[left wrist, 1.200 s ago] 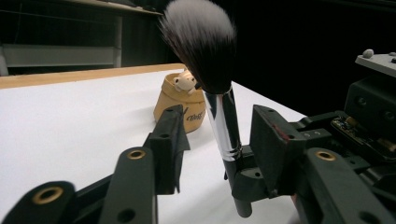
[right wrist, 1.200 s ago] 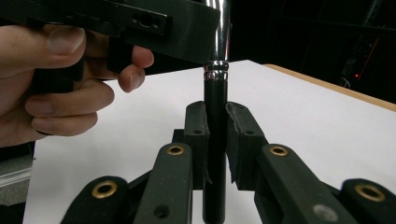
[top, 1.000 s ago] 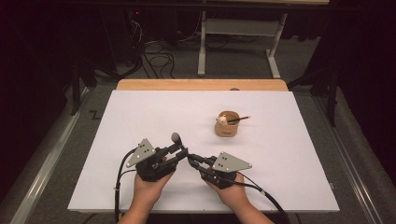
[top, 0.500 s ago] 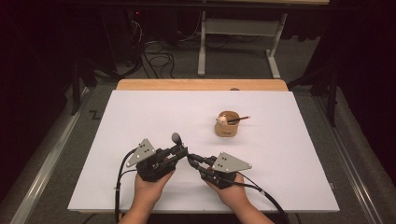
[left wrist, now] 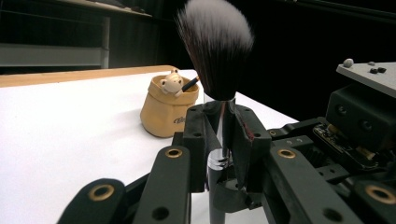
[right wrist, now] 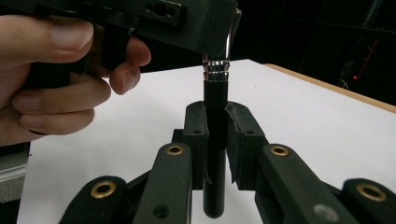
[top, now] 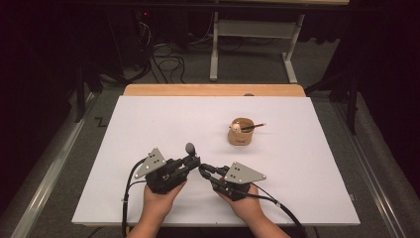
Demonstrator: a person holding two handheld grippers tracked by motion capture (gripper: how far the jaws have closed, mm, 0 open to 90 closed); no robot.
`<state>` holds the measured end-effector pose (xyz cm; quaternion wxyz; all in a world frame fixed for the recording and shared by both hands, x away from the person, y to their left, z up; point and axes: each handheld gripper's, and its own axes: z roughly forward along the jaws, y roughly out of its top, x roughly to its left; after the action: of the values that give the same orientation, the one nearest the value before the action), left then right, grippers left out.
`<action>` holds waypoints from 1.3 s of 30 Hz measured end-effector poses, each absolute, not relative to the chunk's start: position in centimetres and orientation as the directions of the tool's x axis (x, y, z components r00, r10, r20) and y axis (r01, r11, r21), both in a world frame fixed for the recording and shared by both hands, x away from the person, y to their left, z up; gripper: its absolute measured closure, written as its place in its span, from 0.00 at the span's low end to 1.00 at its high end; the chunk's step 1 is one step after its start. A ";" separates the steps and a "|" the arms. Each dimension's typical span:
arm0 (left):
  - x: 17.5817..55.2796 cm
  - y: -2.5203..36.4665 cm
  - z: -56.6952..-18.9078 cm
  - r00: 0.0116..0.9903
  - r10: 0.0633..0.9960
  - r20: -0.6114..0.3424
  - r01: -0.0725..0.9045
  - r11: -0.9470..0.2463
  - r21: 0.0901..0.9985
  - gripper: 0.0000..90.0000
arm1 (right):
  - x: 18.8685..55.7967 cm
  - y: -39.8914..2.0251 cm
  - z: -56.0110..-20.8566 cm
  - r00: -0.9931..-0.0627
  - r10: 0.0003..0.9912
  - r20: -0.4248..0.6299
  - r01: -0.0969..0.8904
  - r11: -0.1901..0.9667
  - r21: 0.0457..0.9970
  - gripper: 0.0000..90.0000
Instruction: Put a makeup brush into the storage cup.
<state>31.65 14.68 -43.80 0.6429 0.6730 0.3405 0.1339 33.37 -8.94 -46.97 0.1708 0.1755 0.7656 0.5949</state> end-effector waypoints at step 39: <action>31.4 13.6 -44.2 0.752 0.639 -0.160 0.267 -0.074 0.961 0.86 | 33.5 -8.4 -46.6 -0.882 0.469 -0.040 0.101 0.272 0.957 0.83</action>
<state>31.40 13.61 -44.24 0.6024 0.7164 0.3163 0.1543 33.54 -8.42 -46.62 0.1601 0.1825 0.7814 0.5749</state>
